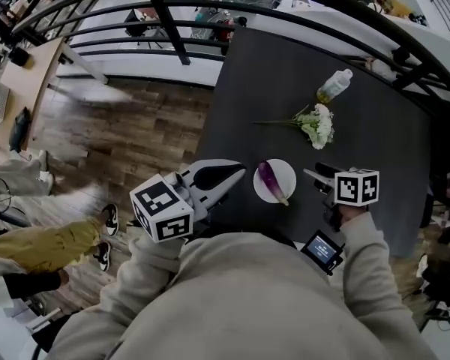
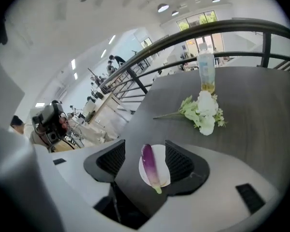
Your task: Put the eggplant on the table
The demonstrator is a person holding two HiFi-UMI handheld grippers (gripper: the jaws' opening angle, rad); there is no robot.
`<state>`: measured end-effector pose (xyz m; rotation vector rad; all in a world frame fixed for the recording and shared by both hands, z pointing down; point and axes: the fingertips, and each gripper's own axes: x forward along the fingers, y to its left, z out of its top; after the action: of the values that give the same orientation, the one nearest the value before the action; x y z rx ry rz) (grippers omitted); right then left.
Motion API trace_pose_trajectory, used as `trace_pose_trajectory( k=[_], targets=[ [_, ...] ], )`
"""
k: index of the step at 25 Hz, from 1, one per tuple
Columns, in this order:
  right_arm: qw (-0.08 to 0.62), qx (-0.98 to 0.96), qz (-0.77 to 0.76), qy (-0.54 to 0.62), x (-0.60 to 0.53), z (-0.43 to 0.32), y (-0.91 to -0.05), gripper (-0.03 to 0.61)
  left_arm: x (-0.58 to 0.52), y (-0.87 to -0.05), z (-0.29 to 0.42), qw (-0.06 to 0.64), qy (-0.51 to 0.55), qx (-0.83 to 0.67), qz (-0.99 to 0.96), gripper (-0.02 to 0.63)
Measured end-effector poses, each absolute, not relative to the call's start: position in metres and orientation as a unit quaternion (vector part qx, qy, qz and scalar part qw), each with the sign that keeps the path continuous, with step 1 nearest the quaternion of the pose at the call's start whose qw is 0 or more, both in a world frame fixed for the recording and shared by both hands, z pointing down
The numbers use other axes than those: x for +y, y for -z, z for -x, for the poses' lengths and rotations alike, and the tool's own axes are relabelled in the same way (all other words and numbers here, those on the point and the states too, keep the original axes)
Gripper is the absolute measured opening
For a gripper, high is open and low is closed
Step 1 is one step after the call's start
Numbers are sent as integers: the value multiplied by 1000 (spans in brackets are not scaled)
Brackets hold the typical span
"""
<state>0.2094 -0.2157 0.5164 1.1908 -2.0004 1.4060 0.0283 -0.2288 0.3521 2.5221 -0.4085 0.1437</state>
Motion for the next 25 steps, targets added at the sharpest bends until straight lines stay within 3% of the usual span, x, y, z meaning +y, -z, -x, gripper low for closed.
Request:
trace_pose_trajectory(
  k=[8,12,17,25],
  targets=[
    [98,-771,-453,-437,-226,-225,-424,248,-238,-324,-67,247,-54,-96,-963,6],
    [51,-793,-459,-398,-224,-225,-382,185,-240,-312,-82,241,-47,-70,-967,6],
    [-15,-801,-483,-353,-219,-238,-334,36,-239,-291,-98,224,-35,-40,-973,6],
    [-50,-827,-482,-285,-207,-232,-290,15,-239,-259,-116,196,-4,-13,-980,6]
  ],
)
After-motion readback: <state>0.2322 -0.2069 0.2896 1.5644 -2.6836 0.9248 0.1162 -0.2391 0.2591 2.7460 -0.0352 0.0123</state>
